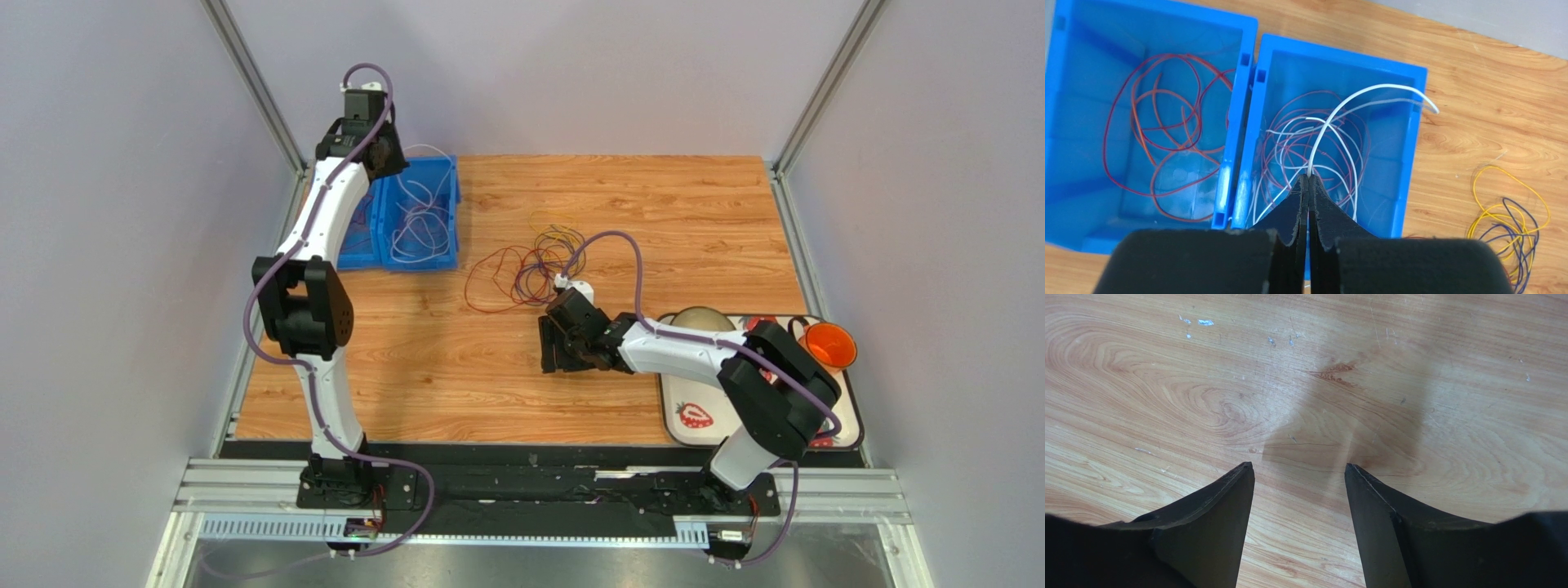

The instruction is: Untangle the cables

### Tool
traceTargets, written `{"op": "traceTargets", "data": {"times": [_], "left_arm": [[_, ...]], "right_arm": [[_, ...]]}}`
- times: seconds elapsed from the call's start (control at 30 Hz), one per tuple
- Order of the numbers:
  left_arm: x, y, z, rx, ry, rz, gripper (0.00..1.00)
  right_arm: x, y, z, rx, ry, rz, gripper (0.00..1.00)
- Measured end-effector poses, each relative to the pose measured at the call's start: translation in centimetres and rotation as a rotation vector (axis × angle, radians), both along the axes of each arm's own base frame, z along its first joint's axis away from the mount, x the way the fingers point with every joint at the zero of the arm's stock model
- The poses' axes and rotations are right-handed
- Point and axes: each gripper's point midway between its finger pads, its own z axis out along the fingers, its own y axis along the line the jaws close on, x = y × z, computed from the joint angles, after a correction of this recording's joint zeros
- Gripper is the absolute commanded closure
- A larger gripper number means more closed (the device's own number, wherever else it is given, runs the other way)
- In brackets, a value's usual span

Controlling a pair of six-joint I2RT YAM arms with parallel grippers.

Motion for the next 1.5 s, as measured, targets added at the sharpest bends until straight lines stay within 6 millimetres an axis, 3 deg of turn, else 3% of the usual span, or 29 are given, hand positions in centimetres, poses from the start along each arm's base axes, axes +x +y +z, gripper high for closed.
{"op": "traceTargets", "data": {"times": [0.3, 0.53, 0.7, 0.77, 0.87, 1.0, 1.17, 1.27, 1.3, 1.33, 1.37, 1.5], "left_arm": [[0.2, 0.5, -4.3, -0.004, 0.076, 0.054, 1.00], [-0.2, 0.5, -5.1, -0.008, 0.106, 0.070, 0.81], [-0.4, 0.3, -5.5, -0.022, 0.118, 0.062, 0.58], [-0.8, 0.1, -5.4, -0.029, 0.126, 0.057, 0.55], [-1.4, -0.1, -4.0, -0.042, 0.113, 0.050, 0.53], [-3.1, -0.4, 0.3, -0.066, 0.049, 0.030, 0.52], [-7.2, -2.1, 6.5, -0.084, -0.066, -0.026, 0.48], [-9.9, -4.7, 8.8, -0.067, -0.114, -0.110, 0.39], [-11.0, -6.1, 9.1, -0.058, -0.120, -0.154, 0.30], [-11.9, -7.3, 9.3, -0.051, -0.124, -0.190, 0.12], [-12.9, -8.9, 9.3, -0.046, -0.126, -0.237, 0.04], [-16.4, -12.5, 7.0, -0.025, -0.078, -0.347, 0.04]], "right_arm": [[0.2, 0.3, 0.0, 0.013, -0.012, 0.008, 0.37], [0.2, 0.3, 0.0, 0.013, -0.013, 0.008, 0.38], [0.3, 0.3, 0.0, 0.021, -0.021, 0.008, 0.38], [0.3, 0.3, 0.0, 0.025, -0.024, 0.007, 0.38], [0.3, 0.3, 0.1, 0.032, -0.030, 0.007, 0.39], [0.2, 0.2, 0.1, 0.043, -0.040, 0.007, 0.39], [0.2, 0.2, 0.2, 0.066, -0.060, 0.006, 0.39], [0.2, 0.2, 0.3, 0.076, -0.069, 0.006, 0.39], [0.2, 0.2, 0.3, 0.077, -0.070, 0.006, 0.39], [0.1, 0.2, 0.3, 0.079, -0.072, 0.007, 0.39], [0.1, 0.2, 0.3, 0.079, -0.076, 0.007, 0.39], [-0.1, 0.2, 0.3, 0.076, -0.086, 0.012, 0.39]]}}
